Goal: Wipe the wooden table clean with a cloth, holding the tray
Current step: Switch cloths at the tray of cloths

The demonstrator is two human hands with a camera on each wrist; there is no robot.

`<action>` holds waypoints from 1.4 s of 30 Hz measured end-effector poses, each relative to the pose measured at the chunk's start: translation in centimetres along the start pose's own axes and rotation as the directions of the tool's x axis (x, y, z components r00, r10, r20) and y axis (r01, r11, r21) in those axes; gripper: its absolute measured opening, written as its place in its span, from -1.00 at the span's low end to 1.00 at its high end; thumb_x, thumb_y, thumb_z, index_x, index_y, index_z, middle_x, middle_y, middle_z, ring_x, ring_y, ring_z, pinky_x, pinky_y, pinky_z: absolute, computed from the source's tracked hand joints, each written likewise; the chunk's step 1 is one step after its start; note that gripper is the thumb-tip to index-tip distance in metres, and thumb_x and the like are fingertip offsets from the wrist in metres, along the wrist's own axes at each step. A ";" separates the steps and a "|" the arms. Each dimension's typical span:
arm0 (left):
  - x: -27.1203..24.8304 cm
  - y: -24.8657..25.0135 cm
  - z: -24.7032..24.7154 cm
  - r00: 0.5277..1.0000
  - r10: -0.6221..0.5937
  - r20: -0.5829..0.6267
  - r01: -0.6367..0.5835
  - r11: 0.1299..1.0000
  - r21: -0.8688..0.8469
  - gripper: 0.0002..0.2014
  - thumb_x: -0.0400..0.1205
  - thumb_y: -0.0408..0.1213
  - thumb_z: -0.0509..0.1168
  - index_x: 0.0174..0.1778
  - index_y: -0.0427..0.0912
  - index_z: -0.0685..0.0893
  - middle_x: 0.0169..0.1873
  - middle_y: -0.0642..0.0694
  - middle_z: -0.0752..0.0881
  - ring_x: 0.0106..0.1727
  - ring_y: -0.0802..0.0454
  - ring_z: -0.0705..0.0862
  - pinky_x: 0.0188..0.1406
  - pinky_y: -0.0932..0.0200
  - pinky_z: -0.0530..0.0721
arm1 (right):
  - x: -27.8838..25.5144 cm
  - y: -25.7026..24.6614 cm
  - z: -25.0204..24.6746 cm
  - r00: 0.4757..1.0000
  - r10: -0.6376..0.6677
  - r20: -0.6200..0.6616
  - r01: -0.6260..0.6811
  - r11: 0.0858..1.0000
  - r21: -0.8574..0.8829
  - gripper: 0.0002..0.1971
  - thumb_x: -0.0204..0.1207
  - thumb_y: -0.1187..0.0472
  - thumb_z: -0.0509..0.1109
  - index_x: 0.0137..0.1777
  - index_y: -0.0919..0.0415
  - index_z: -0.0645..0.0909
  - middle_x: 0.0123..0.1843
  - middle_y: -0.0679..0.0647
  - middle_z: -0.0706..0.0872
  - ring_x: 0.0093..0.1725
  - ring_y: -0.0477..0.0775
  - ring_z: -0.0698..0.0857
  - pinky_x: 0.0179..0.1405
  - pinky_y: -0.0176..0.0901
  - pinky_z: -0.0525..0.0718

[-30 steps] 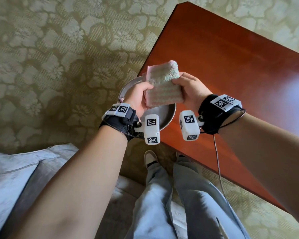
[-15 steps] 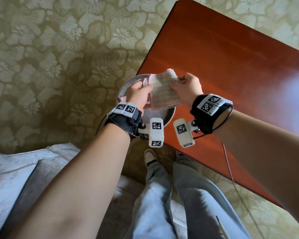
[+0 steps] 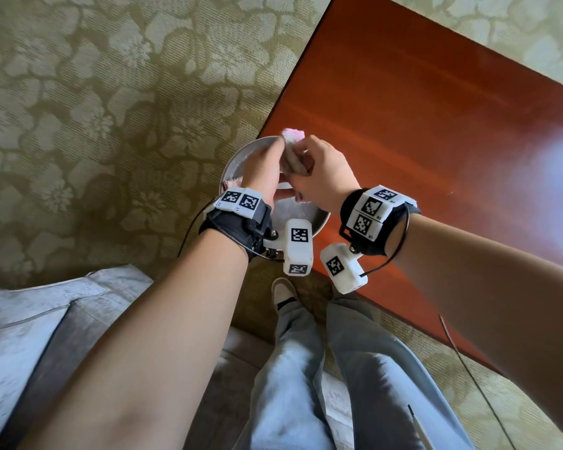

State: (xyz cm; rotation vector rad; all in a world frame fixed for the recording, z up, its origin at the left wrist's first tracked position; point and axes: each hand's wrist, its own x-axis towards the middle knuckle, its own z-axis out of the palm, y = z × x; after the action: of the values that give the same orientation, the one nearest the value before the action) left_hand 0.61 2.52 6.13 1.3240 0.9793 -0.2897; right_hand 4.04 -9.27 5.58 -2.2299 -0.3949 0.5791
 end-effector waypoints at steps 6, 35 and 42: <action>0.9 -0.9 -0.7 0.998 -0.045 -0.042 0.040 0.993 -0.110 -0.91 0.66 -0.23 0.37 0.00 -0.15 0.74 -0.25 -0.08 0.82 -0.13 -0.05 0.82 -0.29 -0.06 0.81 | -0.5 0.1 -1.0 0.992 -0.056 0.116 0.038 0.987 0.154 -0.86 0.49 0.26 0.47 0.02 0.22 0.76 -0.15 0.08 0.71 -0.13 0.03 0.66 -0.10 -0.20 0.67; 12.1 -6.0 3.4 0.989 0.131 -0.063 -0.074 0.828 0.555 -0.87 0.54 -0.19 0.49 -0.05 -0.04 0.69 -0.18 0.06 0.72 -0.02 0.02 0.69 -0.07 0.19 0.58 | 0.5 13.4 5.1 0.821 0.571 0.015 -0.568 0.813 0.129 -0.66 0.34 0.27 0.56 0.09 0.05 0.62 -0.16 -0.09 0.66 -0.25 -0.11 0.63 -0.47 -0.38 0.49; 14.1 -6.8 4.1 0.968 0.249 -0.020 -0.168 0.709 0.686 -0.82 0.57 -0.18 0.46 0.04 -0.15 0.75 -0.14 0.01 0.69 -0.07 0.00 0.64 -0.06 0.23 0.52 | 1.6 14.5 6.0 0.794 0.600 -0.100 -0.593 0.800 0.089 -0.79 0.31 0.30 0.47 -0.19 -0.05 0.60 -0.13 -0.04 0.71 -0.17 0.01 0.68 -0.34 -0.24 0.60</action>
State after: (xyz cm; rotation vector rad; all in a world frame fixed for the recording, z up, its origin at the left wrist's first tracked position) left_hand 6.05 1.69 -9.05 2.1372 0.8244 -0.4282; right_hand 3.63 -14.17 -9.43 -2.3097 0.4171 0.7555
